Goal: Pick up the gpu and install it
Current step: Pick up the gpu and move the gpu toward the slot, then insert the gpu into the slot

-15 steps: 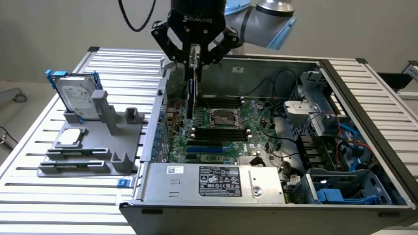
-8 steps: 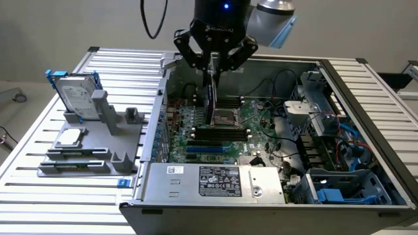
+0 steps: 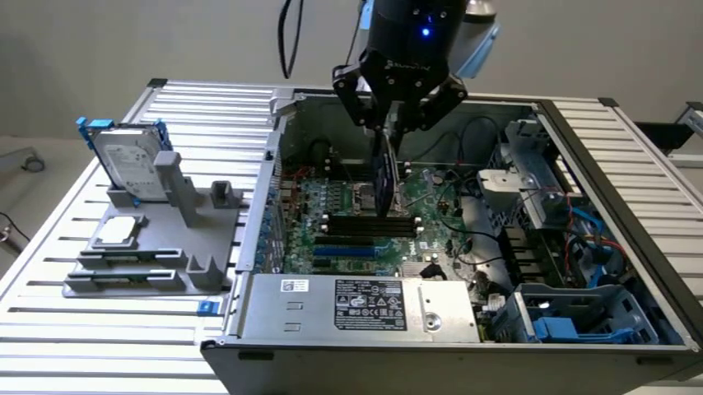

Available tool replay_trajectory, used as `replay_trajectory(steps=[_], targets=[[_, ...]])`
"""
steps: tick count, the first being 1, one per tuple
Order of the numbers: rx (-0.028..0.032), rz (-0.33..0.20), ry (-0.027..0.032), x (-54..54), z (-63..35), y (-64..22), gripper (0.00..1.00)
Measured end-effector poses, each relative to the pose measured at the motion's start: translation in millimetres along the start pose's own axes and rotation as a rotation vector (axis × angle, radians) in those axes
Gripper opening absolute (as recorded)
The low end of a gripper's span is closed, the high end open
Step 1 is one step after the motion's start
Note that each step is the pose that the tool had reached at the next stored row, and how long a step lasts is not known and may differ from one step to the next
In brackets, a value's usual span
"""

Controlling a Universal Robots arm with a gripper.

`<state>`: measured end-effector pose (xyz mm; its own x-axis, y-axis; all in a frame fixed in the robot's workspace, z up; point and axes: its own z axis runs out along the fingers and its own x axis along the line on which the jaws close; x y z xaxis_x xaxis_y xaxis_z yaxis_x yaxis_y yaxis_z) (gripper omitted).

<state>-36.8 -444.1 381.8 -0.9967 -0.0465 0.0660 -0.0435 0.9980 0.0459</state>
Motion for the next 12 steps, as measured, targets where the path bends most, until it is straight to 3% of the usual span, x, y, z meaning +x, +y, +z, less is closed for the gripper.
replay_trajectory(steps=[12], targets=[[0.0002,0.002,0.0000,-1.8,0.5,0.1,0.27]])
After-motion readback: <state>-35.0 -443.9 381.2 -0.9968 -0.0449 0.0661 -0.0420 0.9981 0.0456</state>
